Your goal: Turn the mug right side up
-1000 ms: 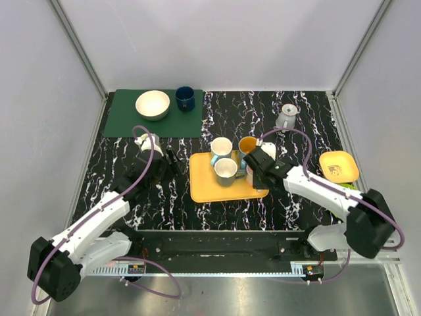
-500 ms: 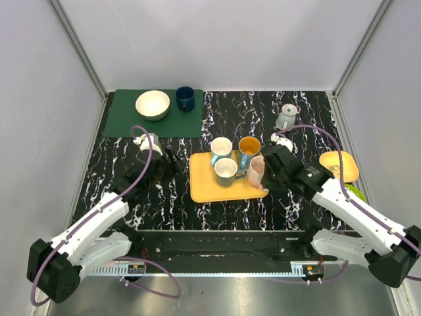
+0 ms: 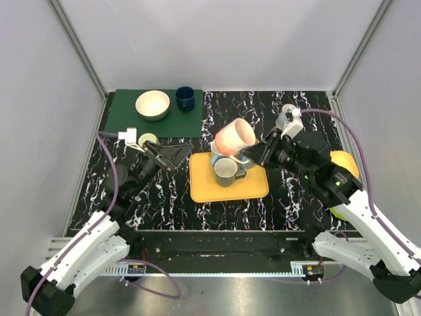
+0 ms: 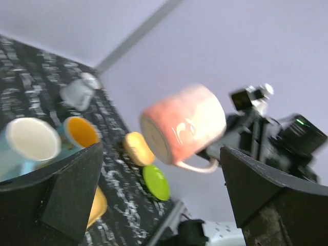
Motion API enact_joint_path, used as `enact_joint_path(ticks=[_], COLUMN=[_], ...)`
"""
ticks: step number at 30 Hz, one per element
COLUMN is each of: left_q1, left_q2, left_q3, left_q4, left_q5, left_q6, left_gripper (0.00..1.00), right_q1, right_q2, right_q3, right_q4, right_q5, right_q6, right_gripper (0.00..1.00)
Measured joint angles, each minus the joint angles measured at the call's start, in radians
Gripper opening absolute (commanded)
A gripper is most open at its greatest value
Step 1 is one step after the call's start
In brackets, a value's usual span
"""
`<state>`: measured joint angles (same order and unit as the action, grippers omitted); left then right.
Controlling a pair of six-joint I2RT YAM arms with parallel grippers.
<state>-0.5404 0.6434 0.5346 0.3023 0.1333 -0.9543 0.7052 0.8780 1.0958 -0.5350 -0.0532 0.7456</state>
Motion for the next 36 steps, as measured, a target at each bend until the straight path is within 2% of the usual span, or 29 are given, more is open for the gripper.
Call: enact_joint_path(ticks=[6, 11, 15, 22, 25, 29, 34, 36], left_q1=[-0.002, -0.035, -0.077, -0.09, -0.09, -0.091, -0.091, -0.092], left_q2=[0.134, 0.261, 0.335, 0.458, 0.506, 0.534, 0.561, 0.569], left_q3=[-0.061, -0.047, 0.03, 0.097, 0.116, 0.131, 0.14, 0.14], left_q4=[0.383, 0.535, 0.558, 0.65, 0.676, 0.689, 0.708, 0.716], left_q5=[0.18, 0.259, 0.291, 0.294, 0.293, 0.29, 0.281, 0.281], left_q6=[-0.151, -0.199, -0.199, -0.214, -0.228, -0.238, -0.26, -0.272], left_gripper=[0.99, 0.99, 0.97, 0.76, 0.73, 0.66, 0.49, 0.45], right_q1=[-0.108, -0.117, -0.117, -0.117, -0.118, -0.119, -0.121, -0.124], right_q2=[0.053, 0.15, 0.192, 0.217, 0.221, 0.221, 0.211, 0.201], right_q3=[-0.091, -0.121, -0.121, -0.121, -0.126, -0.135, -0.151, -0.167], right_q4=[0.437, 0.646, 0.723, 0.812, 0.834, 0.853, 0.875, 0.882], right_q5=[-0.216, -0.323, -0.368, -0.41, -0.423, -0.43, -0.43, -0.429], right_q6=[0.202, 0.319, 0.36, 0.383, 0.386, 0.385, 0.369, 0.364], right_gripper=[0.0, 0.0, 0.0, 0.0, 0.0, 0.0, 0.0, 0.0])
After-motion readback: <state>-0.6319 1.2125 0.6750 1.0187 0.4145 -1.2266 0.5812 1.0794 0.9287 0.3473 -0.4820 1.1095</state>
